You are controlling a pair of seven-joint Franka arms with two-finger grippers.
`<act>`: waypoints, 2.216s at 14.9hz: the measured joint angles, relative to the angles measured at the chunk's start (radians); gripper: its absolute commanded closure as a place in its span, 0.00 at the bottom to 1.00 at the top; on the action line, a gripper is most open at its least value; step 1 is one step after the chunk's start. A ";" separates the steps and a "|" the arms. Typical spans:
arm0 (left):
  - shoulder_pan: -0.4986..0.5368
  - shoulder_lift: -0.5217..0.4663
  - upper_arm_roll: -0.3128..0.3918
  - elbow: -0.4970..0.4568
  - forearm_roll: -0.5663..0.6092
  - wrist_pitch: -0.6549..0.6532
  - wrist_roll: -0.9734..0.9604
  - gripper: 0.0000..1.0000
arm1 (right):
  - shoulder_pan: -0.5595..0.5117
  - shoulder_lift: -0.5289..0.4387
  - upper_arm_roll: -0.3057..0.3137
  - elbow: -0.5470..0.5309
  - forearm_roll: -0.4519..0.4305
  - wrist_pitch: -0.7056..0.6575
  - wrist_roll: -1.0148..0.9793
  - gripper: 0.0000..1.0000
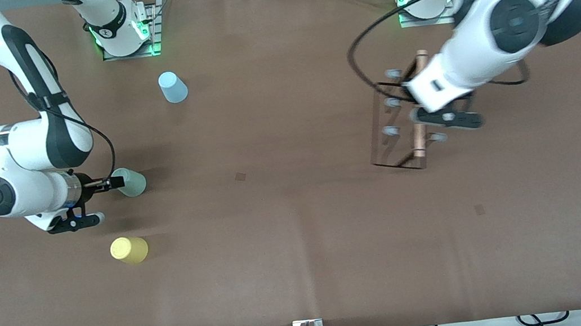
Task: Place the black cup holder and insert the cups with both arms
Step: 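Carry the rack mid-table with the left gripper while the right gripper reaches the teal cup, then lower the rack and open the left gripper while the right gripper grasps the teal cup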
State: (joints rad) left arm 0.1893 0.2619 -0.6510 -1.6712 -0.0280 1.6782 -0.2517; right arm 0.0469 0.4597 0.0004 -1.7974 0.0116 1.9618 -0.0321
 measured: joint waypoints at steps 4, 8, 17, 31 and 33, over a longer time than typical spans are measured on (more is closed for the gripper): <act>-0.108 0.117 -0.001 0.068 -0.024 0.013 -0.156 0.99 | 0.008 0.030 0.000 0.000 0.001 0.001 0.000 0.00; -0.241 0.193 0.000 0.080 -0.023 0.155 -0.342 0.99 | 0.010 0.046 0.001 -0.012 0.001 0.009 0.000 0.00; -0.342 0.269 0.004 0.087 -0.023 0.282 -0.442 0.99 | 0.014 -0.040 0.002 -0.162 0.001 0.180 0.001 0.00; -0.351 0.327 0.010 0.087 -0.013 0.362 -0.452 0.99 | 0.020 -0.053 0.002 -0.246 0.001 0.269 0.001 0.29; -0.351 0.331 0.010 0.087 -0.013 0.364 -0.452 0.99 | 0.020 -0.053 0.002 -0.246 0.001 0.269 0.001 0.50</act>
State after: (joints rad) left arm -0.1619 0.5928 -0.6408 -1.5838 -0.0408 2.0420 -0.7036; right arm 0.0665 0.4063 0.0021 -2.0433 0.0128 2.2312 -0.0307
